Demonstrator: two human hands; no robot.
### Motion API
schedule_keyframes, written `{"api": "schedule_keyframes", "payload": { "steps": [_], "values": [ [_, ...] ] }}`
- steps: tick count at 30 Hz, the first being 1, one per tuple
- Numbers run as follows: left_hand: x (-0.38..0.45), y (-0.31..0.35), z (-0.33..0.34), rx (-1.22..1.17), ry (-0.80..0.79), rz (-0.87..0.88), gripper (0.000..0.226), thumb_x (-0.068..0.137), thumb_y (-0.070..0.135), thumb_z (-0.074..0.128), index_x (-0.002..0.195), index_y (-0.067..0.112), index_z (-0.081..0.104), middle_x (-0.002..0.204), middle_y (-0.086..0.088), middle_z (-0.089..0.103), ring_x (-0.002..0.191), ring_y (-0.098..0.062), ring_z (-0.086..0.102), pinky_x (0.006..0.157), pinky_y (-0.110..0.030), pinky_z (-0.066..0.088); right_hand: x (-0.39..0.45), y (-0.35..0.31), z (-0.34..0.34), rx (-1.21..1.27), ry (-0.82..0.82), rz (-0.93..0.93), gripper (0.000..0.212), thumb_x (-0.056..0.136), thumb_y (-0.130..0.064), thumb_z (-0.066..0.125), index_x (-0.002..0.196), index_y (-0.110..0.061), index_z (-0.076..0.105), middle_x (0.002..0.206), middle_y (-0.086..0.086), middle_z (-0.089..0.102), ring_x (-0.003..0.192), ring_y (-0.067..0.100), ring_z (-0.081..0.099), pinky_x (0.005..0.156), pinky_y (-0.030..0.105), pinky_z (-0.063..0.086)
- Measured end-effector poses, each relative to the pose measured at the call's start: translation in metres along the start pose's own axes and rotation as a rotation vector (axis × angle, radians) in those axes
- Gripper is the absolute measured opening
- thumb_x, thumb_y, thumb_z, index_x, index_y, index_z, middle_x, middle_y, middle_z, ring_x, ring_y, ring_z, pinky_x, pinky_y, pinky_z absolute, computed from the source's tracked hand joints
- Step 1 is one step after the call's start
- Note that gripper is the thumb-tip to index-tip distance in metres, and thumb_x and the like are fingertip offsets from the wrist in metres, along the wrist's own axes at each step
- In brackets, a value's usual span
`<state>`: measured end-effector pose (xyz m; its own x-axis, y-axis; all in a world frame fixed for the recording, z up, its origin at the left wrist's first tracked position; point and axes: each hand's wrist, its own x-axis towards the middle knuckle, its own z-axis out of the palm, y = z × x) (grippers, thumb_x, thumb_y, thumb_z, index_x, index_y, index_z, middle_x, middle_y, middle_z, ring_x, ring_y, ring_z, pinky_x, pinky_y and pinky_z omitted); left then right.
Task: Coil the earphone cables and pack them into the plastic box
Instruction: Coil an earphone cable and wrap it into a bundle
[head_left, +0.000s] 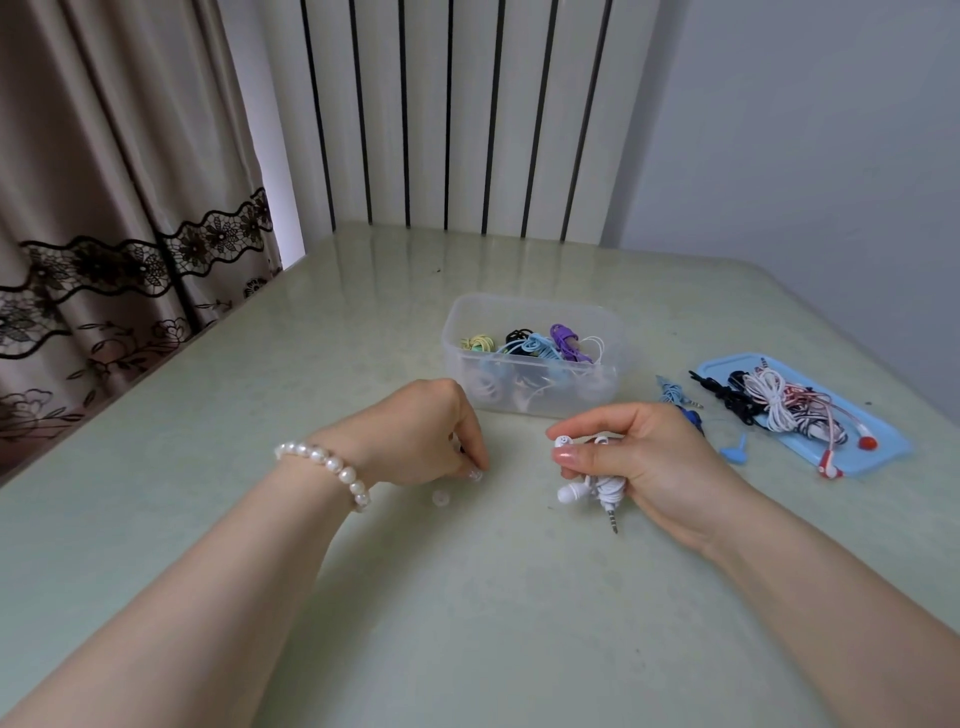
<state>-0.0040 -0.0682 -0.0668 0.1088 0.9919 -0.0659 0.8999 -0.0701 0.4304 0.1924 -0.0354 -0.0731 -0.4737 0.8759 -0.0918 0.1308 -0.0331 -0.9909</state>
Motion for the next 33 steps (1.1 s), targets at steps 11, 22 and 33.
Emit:
{"api": "schedule_keyframes", "payload": {
  "steps": [11,22,33],
  "values": [
    [0.0,0.037,0.015,-1.138,0.235,-0.081,0.009,0.078,-0.01,0.063,0.077,-0.001,0.064,0.066,-0.011,0.066,0.054,-0.009,0.064,0.057,-0.019,0.054,-0.001,-0.005,-0.002,0.069,0.032,-0.113,0.023,0.061,0.009,0.071,0.073,-0.005,0.057,0.057,0.002,0.066,0.051,0.017,0.064,0.05,0.023,0.052],
    [0.002,0.04,0.021,-1.531,0.185,-0.166,0.017,0.08,-0.019,0.05,0.083,-0.008,0.063,0.073,-0.016,0.071,0.066,-0.022,0.071,0.065,-0.022,0.058,0.003,-0.008,-0.009,0.154,0.066,-0.088,0.014,0.076,0.007,0.06,0.083,-0.002,0.068,0.076,0.011,0.072,0.073,0.022,0.069,0.078,0.03,0.053],
    [0.002,0.041,0.026,-1.491,0.216,-0.194,0.009,0.075,-0.009,0.061,0.082,-0.006,0.067,0.075,-0.016,0.071,0.065,-0.018,0.069,0.063,-0.021,0.058,-0.003,-0.014,-0.005,0.177,0.18,-0.255,0.016,0.068,0.012,0.066,0.072,-0.004,0.065,0.057,0.004,0.068,0.053,0.015,0.067,0.051,0.016,0.049]
  ]
}}
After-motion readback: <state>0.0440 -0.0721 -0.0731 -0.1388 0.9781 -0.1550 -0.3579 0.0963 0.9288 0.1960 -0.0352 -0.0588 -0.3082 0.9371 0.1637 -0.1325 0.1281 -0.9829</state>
